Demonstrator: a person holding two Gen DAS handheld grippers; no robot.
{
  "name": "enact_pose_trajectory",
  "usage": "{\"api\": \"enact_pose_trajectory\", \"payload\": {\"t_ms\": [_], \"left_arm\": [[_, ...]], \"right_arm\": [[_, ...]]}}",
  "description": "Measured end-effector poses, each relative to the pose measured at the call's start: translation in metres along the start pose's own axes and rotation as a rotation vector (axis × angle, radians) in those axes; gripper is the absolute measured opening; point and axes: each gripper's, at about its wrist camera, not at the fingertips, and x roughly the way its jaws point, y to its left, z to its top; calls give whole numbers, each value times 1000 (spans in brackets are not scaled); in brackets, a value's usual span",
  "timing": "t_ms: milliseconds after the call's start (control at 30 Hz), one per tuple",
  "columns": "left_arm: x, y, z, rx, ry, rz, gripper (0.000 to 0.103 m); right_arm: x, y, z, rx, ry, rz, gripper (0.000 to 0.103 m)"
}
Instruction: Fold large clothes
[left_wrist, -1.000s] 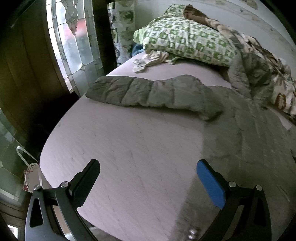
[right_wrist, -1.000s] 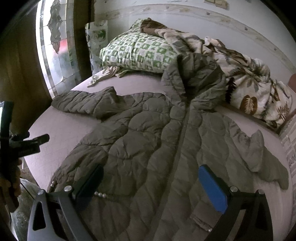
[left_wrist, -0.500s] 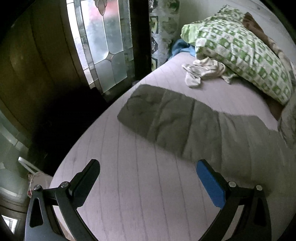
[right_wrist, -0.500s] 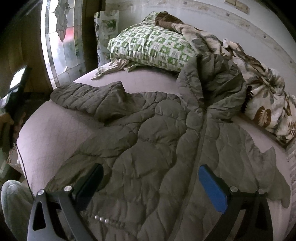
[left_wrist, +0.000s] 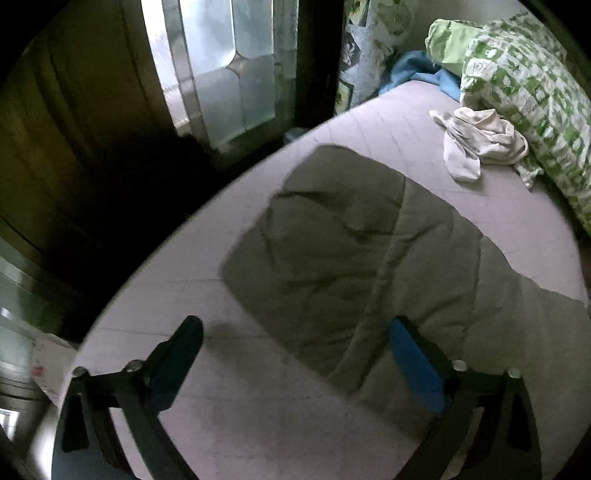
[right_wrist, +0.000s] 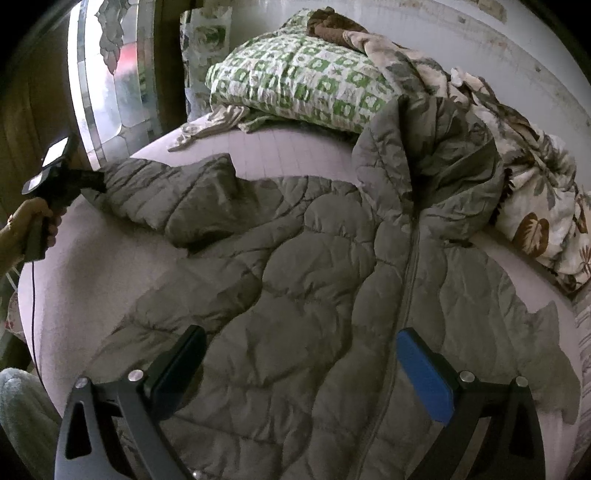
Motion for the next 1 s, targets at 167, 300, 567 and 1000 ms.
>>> {"api": "enact_pose_trajectory", "payload": {"t_ms": [167, 300, 567, 1000], "left_arm": [[-12, -17, -1, 17, -42, -19, 29], [-22, -28, -2, 30, -55, -41, 14], [-131, -42, -12, 73, -320, -162, 12], [-297, -233, -123, 509, -445, -528, 12]], "right_arm": [[7, -11, -5, 31, 23, -13, 103], [6, -17, -8, 47, 23, -7, 103], [-5, -50, -28, 124, 28, -12, 103], [-46, -153, -88, 361, -17, -77, 103]]}}
